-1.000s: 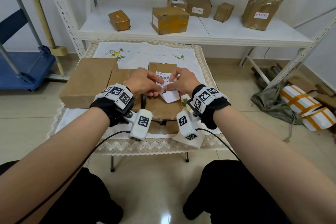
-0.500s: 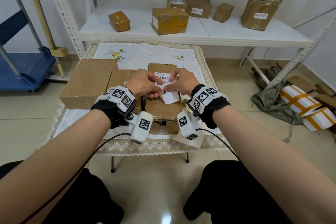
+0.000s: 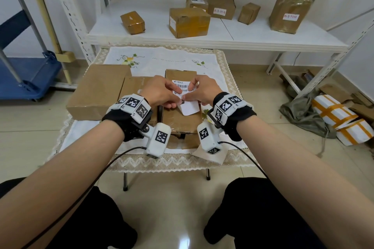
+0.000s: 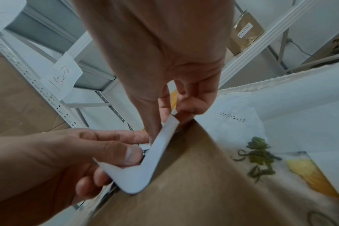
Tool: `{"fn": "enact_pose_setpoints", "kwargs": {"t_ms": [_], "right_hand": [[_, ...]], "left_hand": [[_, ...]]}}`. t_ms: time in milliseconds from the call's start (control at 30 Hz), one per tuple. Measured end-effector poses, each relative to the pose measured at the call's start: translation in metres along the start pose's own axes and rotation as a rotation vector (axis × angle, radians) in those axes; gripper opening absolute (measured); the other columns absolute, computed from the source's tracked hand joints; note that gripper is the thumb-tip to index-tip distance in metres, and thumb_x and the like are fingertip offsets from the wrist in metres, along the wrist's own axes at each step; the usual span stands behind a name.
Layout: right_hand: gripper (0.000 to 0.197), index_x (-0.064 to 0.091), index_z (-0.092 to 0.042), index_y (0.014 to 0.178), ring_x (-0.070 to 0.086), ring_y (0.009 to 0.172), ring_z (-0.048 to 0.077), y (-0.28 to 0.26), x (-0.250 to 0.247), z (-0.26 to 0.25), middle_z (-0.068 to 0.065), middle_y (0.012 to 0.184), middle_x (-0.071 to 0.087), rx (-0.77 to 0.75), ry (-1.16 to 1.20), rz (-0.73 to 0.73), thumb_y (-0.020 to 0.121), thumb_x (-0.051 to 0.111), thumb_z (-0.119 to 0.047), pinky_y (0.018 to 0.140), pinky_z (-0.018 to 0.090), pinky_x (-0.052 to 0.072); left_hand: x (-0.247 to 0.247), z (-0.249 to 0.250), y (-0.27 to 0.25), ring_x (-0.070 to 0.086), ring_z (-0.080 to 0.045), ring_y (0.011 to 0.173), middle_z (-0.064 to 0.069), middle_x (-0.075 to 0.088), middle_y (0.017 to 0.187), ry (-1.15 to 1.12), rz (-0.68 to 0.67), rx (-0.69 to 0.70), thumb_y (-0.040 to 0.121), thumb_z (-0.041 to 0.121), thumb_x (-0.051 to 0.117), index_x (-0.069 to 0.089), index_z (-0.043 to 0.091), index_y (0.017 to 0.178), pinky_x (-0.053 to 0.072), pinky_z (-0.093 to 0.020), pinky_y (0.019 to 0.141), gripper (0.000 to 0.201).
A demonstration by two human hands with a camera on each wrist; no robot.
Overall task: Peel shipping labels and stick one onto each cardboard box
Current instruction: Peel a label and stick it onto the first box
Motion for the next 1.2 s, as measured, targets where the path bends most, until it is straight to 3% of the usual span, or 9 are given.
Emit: {"fn": "enact_pose_setpoints", "kwargs": {"t_ms": [367, 467, 600, 733, 867, 1000, 1200], "right_hand": [[0.038, 0.052, -0.021, 0.088, 0.068, 0.091, 0.025, -0.006, -0.003, -0.008, -0.004, 0.086, 0.060, 0.016, -0.123, 0.017, 0.072, 0.085, -0.032, 0.080, 0.043, 0.060], [0.043, 0.050, -0.019, 0.089, 0.070, 0.087, 0.026, -0.008, -0.005, -0.010, 0.005, 0.099, 0.065, 0.030, -0.158, 0.023, 0.071, 0.085, -0.035, 0.078, 0.046, 0.061], [0.047, 0.050, -0.018, 0.094, 0.071, 0.083, 0.026, -0.012, -0.006, -0.013, 0.006, 0.102, 0.065, 0.047, -0.172, 0.016, 0.070, 0.086, -0.036, 0.074, 0.046, 0.062], [0.050, 0.052, -0.016, 0.098, 0.069, 0.090, 0.028, -0.013, -0.006, -0.016, 0.007, 0.104, 0.064, 0.068, -0.213, 0.008, 0.068, 0.086, -0.039, 0.077, 0.045, 0.061], [0.042, 0.050, -0.016, 0.087, 0.074, 0.082, 0.028, -0.014, -0.008, -0.016, 0.002, 0.087, 0.064, 0.064, -0.192, -0.022, 0.073, 0.085, -0.035, 0.074, 0.044, 0.062], [0.045, 0.050, -0.013, 0.093, 0.072, 0.079, 0.027, -0.012, -0.007, -0.016, -0.001, 0.078, 0.060, 0.056, -0.193, -0.026, 0.074, 0.085, -0.035, 0.076, 0.041, 0.062], [0.043, 0.047, -0.015, 0.083, 0.061, 0.069, 0.024, -0.006, -0.003, -0.012, 0.006, 0.085, 0.062, 0.057, -0.147, -0.049, 0.074, 0.086, -0.031, 0.073, 0.041, 0.059]], "left_hand": [[0.001, 0.000, 0.000, 0.064, -0.015, 0.050, -0.018, 0.070, 0.078, 0.031, 0.010, -0.006, 0.073, -0.010, 0.078, 0.071, 0.000, 0.102, 0.054, -0.019, 0.048, 0.032], [0.001, 0.001, 0.000, 0.064, -0.014, 0.049, -0.016, 0.070, 0.077, 0.026, 0.002, -0.008, 0.072, -0.010, 0.078, 0.071, 0.000, 0.101, 0.054, -0.018, 0.048, 0.032], [-0.001, 0.002, -0.001, 0.064, -0.012, 0.049, -0.015, 0.071, 0.078, 0.010, -0.023, -0.009, 0.071, -0.009, 0.080, 0.071, 0.001, 0.101, 0.053, -0.017, 0.048, 0.033], [-0.001, 0.004, -0.002, 0.064, -0.011, 0.049, -0.011, 0.070, 0.078, -0.013, -0.036, -0.018, 0.071, -0.009, 0.080, 0.071, 0.002, 0.102, 0.053, -0.016, 0.049, 0.034], [-0.002, 0.003, -0.001, 0.064, -0.011, 0.048, -0.011, 0.070, 0.075, -0.053, -0.039, -0.044, 0.073, -0.010, 0.078, 0.070, 0.002, 0.103, 0.053, -0.015, 0.049, 0.033], [-0.002, 0.001, 0.000, 0.065, -0.012, 0.050, -0.012, 0.070, 0.077, -0.075, -0.054, -0.066, 0.075, -0.010, 0.076, 0.070, 0.002, 0.103, 0.054, -0.015, 0.049, 0.032], [0.000, -0.001, 0.001, 0.065, -0.011, 0.050, -0.011, 0.069, 0.075, -0.126, -0.055, -0.061, 0.077, -0.009, 0.075, 0.068, 0.003, 0.103, 0.051, -0.014, 0.048, 0.029]]}}
Point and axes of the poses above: each hand's wrist, its own y-axis towards the middle knuckle, its own x-axis out of the palm, z = x × y, the point moved 6 cm from there along y, towards the middle knuckle
